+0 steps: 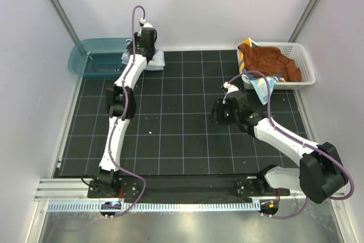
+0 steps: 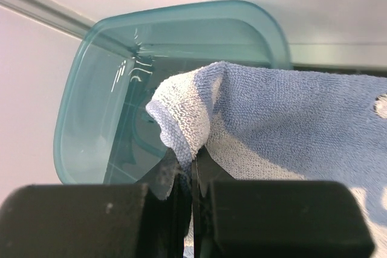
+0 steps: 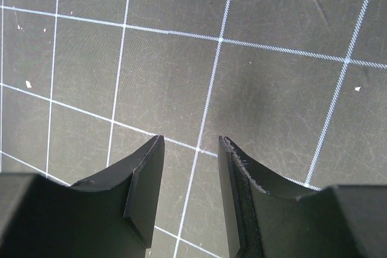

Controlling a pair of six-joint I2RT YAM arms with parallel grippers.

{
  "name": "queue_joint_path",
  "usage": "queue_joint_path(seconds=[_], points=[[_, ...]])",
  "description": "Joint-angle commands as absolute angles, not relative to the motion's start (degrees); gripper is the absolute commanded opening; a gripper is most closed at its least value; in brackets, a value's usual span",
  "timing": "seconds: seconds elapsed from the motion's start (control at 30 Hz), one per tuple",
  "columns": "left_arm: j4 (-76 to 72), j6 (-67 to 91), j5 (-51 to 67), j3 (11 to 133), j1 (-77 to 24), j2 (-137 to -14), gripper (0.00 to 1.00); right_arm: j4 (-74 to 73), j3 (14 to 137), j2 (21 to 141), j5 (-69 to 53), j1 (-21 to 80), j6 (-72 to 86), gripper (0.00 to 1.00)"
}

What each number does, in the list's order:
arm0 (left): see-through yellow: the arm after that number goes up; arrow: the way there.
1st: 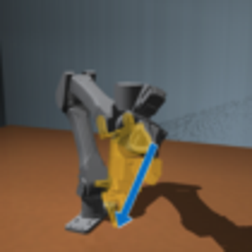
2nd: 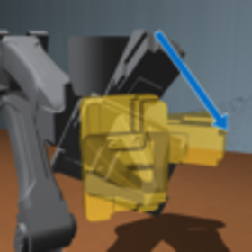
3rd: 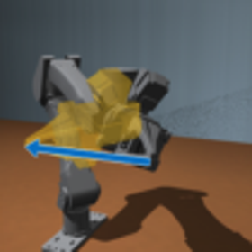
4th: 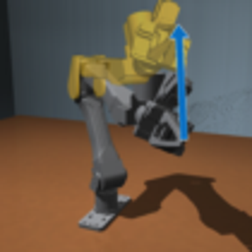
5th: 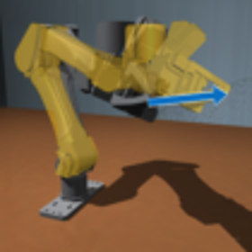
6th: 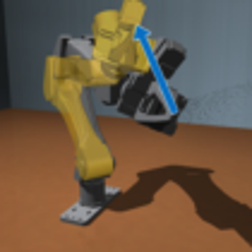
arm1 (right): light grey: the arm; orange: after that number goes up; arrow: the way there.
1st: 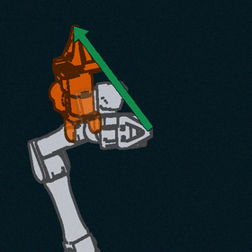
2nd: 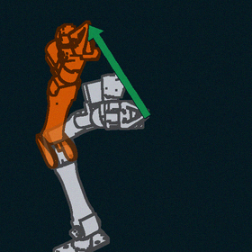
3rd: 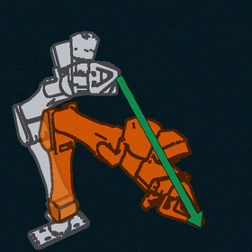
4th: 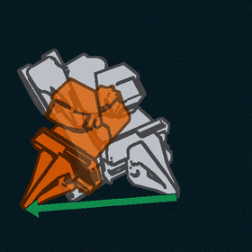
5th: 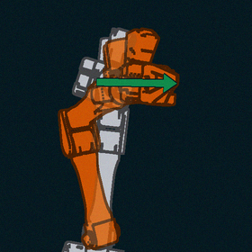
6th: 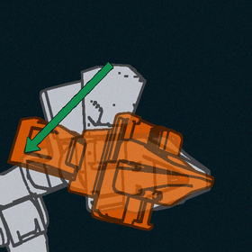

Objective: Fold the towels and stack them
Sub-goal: Neatly place the folded towel into the bin

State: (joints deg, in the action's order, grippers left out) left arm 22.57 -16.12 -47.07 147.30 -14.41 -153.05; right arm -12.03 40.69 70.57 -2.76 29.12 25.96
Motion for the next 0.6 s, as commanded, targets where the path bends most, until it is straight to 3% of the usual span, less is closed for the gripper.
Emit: queue_joint_path(seconds=[0.0,0.57], points=[[22.85,-13.90,-44.48,147.83,-11.96,-145.99,0.00,-9.67,41.22,71.10,-3.95,29.00,25.31,0.47],[21.10,-9.58,-32.00,143.53,-2.73,-145.55,0.00,-8.61,40.78,72.51,-5.45,29.09,24.96,0.47]])
